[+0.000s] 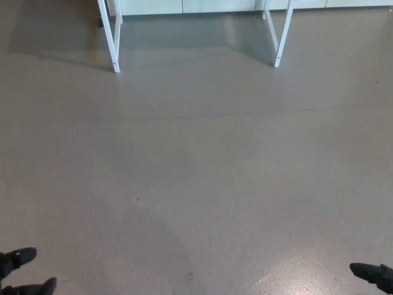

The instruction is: The robot walks towards a desk on which an eraser is kept on the left hand side and a container is kept on the right hand side. The robot picks up the eraser using its left hand and places it in the container.

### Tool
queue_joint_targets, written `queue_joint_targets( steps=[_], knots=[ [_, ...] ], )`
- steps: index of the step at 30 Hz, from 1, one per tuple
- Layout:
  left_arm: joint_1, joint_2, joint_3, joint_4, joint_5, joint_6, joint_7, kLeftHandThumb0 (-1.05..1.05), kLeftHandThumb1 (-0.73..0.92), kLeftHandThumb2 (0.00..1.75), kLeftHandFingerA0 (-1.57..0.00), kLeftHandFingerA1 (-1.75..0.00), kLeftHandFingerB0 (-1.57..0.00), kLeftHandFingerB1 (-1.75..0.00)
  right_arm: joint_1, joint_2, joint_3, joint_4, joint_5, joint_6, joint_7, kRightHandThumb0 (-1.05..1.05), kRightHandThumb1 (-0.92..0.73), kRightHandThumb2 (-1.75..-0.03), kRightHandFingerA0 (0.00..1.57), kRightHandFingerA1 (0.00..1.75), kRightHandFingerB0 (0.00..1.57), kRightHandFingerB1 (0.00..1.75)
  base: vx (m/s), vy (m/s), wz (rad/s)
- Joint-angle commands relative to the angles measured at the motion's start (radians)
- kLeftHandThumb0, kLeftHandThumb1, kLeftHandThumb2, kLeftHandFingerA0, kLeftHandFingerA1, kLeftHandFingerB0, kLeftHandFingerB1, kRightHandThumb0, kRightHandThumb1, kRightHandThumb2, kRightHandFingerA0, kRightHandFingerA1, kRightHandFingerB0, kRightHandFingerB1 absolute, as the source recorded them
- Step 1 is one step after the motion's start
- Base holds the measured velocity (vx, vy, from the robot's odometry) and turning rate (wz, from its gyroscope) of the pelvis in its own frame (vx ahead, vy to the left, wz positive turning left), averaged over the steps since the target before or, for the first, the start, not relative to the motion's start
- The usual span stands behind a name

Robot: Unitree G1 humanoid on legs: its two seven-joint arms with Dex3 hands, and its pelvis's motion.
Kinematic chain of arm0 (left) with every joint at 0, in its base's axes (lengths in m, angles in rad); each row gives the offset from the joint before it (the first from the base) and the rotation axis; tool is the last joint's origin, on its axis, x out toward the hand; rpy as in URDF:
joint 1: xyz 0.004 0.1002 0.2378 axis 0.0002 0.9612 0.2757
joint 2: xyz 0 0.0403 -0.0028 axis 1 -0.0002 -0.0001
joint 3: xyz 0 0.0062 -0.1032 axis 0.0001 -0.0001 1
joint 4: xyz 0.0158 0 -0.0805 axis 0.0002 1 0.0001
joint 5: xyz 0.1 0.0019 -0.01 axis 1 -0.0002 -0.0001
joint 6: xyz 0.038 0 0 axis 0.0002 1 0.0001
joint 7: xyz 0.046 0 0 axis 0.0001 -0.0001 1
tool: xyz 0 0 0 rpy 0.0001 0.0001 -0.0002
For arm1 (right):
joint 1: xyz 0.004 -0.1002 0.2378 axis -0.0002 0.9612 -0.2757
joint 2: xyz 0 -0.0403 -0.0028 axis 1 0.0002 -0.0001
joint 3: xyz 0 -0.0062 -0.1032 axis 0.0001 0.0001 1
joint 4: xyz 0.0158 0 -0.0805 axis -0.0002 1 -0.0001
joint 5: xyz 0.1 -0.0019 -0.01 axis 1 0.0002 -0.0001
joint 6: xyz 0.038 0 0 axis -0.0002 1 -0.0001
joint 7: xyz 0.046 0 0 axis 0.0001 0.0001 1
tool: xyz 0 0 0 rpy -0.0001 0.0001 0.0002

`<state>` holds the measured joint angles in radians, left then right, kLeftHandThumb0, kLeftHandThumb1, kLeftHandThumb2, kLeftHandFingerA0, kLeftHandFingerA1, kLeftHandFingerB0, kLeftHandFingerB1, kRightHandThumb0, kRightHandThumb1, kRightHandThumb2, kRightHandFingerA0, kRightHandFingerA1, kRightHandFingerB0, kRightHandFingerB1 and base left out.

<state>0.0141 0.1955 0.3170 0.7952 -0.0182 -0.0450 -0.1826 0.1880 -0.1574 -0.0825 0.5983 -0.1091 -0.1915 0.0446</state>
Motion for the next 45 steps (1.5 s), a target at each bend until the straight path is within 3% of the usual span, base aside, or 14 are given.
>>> queue_joint_targets(
  steps=[1, 2, 3, 12, 15, 16, 21, 22, 24, 27, 30, 31, 34, 45],
  knots=[
    [0.030, 0.005, 0.024, -0.017, -0.074, -0.079, -0.054, -0.39, 0.23, 1.03, -0.30, -1.20, -0.14, -0.90, 0.039, -0.001, -0.020, -0.002, 0.034, -0.133, -0.006, -0.42, -0.47, -0.74, 0.56, 0.53, 0.38, 0.46, 0.00, 0.000, 0.00],
    [0.033, 0.005, 0.024, -0.021, -0.076, -0.077, -0.055, -0.32, 0.23, 0.99, -0.49, -0.86, -0.24, -0.68, 0.044, -0.002, -0.020, 0.000, 0.031, -0.139, -0.008, -0.42, -0.47, -0.74, 0.56, 0.53, 0.39, 0.46, 0.00, 0.000, 0.00],
    [0.034, 0.005, 0.024, -0.019, -0.078, -0.082, -0.058, -0.38, 0.23, 1.05, -0.29, -1.22, -0.14, -0.91, 0.045, -0.002, -0.020, 0.003, 0.031, -0.145, -0.006, -0.42, -0.47, -0.74, 0.56, 0.53, 0.38, 0.47, 0.00, 0.000, 0.00],
    [0.151, 0.006, 0.009, -0.028, -0.083, -0.106, -0.080, -0.34, 0.24, 1.06, -0.34, -1.24, -0.12, -0.88, 0.162, -0.009, 0.003, 0.025, 0.001, -0.206, -0.015, -0.31, -0.58, -0.58, 0.61, 0.41, 0.42, 0.36, 0.00, 0.000, 0.00],
    [0.189, 0.014, -0.007, -0.004, -0.072, -0.142, -0.096, -0.39, 0.22, 1.12, -0.29, -1.22, -0.12, -0.90, 0.198, -0.009, 0.005, 0.066, -0.003, -0.242, -0.021, -0.41, -0.47, -0.73, 0.54, 0.52, 0.37, 0.46, 0.00, 0.000, 0.00],
    [0.200, 0.014, -0.010, 0.013, -0.068, -0.159, -0.092, -0.34, 0.25, 1.01, -0.47, -0.83, -0.22, -0.66, 0.205, -0.014, 0.006, 0.090, -0.003, -0.267, -0.018, -0.42, -0.47, -0.74, 0.54, 0.53, 0.38, 0.46, 0.00, 0.000, 0.00],
    [0.280, 0.030, -0.050, 0.022, -0.028, -0.218, -0.063, -0.37, 0.24, 0.98, -0.45, -0.82, -0.21, -0.64, 0.257, -0.009, 0.008, 0.173, -0.007, -0.344, -0.032, -0.43, -0.46, -0.74, 0.55, 0.53, 0.37, 0.47, 0.00, 0.000, 0.00],
    [0.283, 0.032, -0.055, 0.021, -0.030, -0.221, -0.064, -0.45, 0.24, 0.97, -0.30, -1.15, -0.17, -0.80, 0.264, -0.009, 0.011, 0.166, -0.009, -0.349, -0.031, -0.43, -0.46, -0.75, 0.54, 0.54, 0.36, 0.47, 0.00, 0.000, 0.00],
    [0.276, 0.031, -0.065, 0.040, -0.029, -0.225, -0.058, -0.38, 0.22, 0.97, -0.46, -0.83, -0.21, -0.64, 0.283, -0.014, 0.014, 0.138, -0.017, -0.341, -0.040, -0.44, -0.46, -0.75, 0.55, 0.54, 0.37, 0.48, 0.00, 0.000, 0.00],
    [0.271, 0.040, -0.073, 0.068, -0.036, -0.232, -0.067, -0.38, 0.22, 0.97, -0.45, -0.82, -0.20, -0.64, 0.270, -0.010, 0.013, 0.194, -0.011, -0.353, -0.045, -0.36, -0.55, -0.57, 0.63, 0.43, 0.44, 0.37, 0.00, 0.000, 0.00],
    [0.271, 0.046, -0.079, 0.093, -0.034, -0.249, -0.061, -0.39, 0.22, 0.97, -0.45, -0.82, -0.20, -0.64, 0.262, -0.015, 0.021, 0.240, -0.022, -0.386, -0.057, -0.37, -0.56, -0.57, 0.62, 0.43, 0.43, 0.37, 0.00, 0.000, 0.00],
    [0.272, 0.049, -0.083, 0.101, -0.029, -0.261, -0.054, -0.48, 0.25, 0.93, -0.34, -1.08, -0.20, -0.75, 0.253, -0.017, 0.022, 0.262, -0.022, -0.396, -0.058, -0.45, -0.45, -0.75, 0.55, 0.54, 0.37, 0.47, 0.00, 0.000, 0.00],
    [0.276, 0.057, -0.091, 0.118, -0.023, -0.279, -0.045, -0.49, 0.26, 0.92, -0.34, -1.10, -0.19, -0.75, 0.256, -0.019, 0.028, 0.260, -0.022, -0.398, -0.059, -0.37, -0.55, -0.57, 0.63, 0.44, 0.43, 0.37, 0.00, 0.000, 0.00],
    [0.286, 0.057, -0.102, 0.090, -0.034, -0.274, -0.035, -0.48, 0.26, 0.96, -0.33, -1.13, -0.20, -0.78, 0.243, -0.025, 0.039, 0.266, -0.028, -0.395, -0.070, -0.45, -0.46, -0.76, 0.55, 0.54, 0.39, 0.48, 0.00, 0.000, 0.00]
  ],
)
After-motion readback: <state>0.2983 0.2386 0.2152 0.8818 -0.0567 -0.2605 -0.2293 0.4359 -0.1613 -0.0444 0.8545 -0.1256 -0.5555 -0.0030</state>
